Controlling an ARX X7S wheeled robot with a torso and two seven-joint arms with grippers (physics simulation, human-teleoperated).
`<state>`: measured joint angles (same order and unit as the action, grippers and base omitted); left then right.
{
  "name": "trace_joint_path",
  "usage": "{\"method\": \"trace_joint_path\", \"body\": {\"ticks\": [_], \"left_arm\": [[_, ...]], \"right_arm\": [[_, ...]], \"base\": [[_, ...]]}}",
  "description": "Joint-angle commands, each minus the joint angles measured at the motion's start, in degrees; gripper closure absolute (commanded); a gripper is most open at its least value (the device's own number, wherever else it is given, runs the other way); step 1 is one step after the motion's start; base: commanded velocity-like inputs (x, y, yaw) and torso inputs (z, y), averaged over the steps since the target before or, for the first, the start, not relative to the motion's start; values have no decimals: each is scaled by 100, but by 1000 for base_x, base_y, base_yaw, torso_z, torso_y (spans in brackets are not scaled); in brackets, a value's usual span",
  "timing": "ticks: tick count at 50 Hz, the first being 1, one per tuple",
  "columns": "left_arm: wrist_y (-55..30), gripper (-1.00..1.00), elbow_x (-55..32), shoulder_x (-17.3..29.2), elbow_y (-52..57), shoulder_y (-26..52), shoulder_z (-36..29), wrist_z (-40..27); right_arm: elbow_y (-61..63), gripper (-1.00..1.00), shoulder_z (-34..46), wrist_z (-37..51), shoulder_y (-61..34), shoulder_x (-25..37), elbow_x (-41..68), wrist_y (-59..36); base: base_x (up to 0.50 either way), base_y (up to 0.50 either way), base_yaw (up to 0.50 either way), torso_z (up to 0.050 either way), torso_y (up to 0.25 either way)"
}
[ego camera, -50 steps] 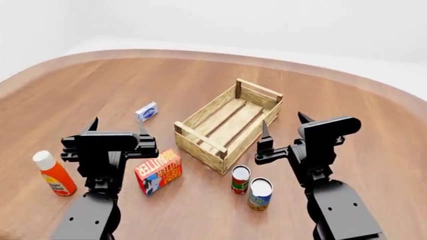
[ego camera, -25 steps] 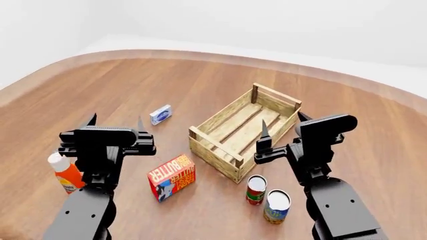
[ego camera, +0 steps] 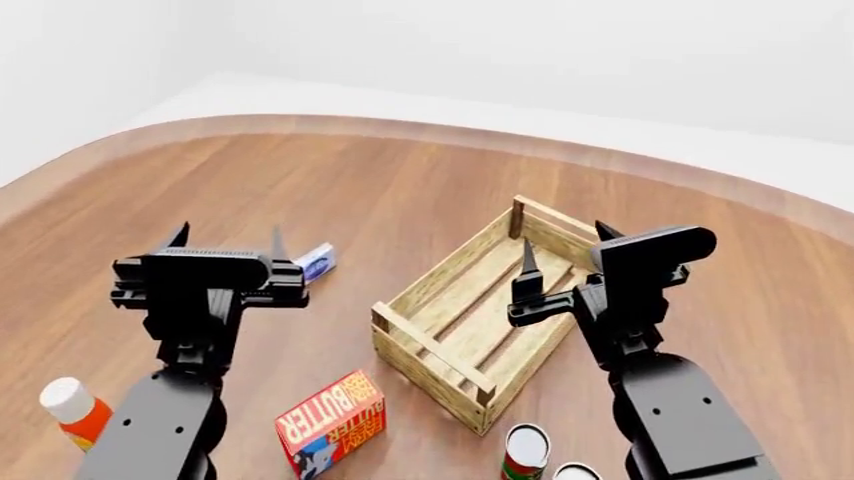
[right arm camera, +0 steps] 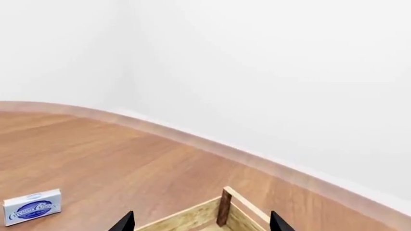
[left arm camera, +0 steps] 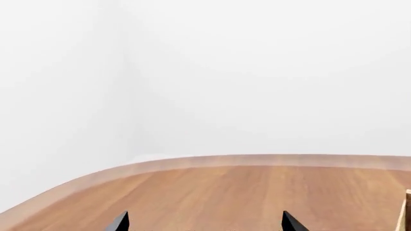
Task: Pick up the ketchup, and put it in the wooden tray.
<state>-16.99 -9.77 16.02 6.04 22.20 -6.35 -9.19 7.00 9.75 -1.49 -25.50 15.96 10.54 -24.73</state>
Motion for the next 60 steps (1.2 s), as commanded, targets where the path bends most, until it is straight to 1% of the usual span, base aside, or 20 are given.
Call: {"method": "trace_joint_path", "body": {"ticks": [1,14,26,35,40,46,60], "left_arm": [[-51,-100,-83,133,246,-211,164,-74],[-155,-100,-155,294,535,-425,359,-172],[-229,-100,-254,603,1005,-1043,1059,-475],[-20,-100,-291,711,1071,-1566,1577,-642],[223,-100,-271,704,889,-1812,1829,-728],[459,-100,-252,656,523,-1928,1994,-795],[861,-100,-192,547,-445,-1902,2060,-823]], "right_arm": [[106,-100,20,26,41,14,33,14],[-31,-100,77,3,-16,13,48,107],[-131,-100,154,-27,-112,18,39,186],[-81,-100,250,6,-135,-13,10,163],[-22,-100,291,34,-125,-11,0,107],[124,-100,282,99,-82,29,1,-2],[223,-100,334,164,-106,57,-1,-144]], "base": [[0,0,0,0,0],[0,0,0,0,0],[0,0,0,0,0],[0,0,0,0,0],[0,0,0,0,0],[0,0,0,0,0],[0,0,0,0,0]]}}
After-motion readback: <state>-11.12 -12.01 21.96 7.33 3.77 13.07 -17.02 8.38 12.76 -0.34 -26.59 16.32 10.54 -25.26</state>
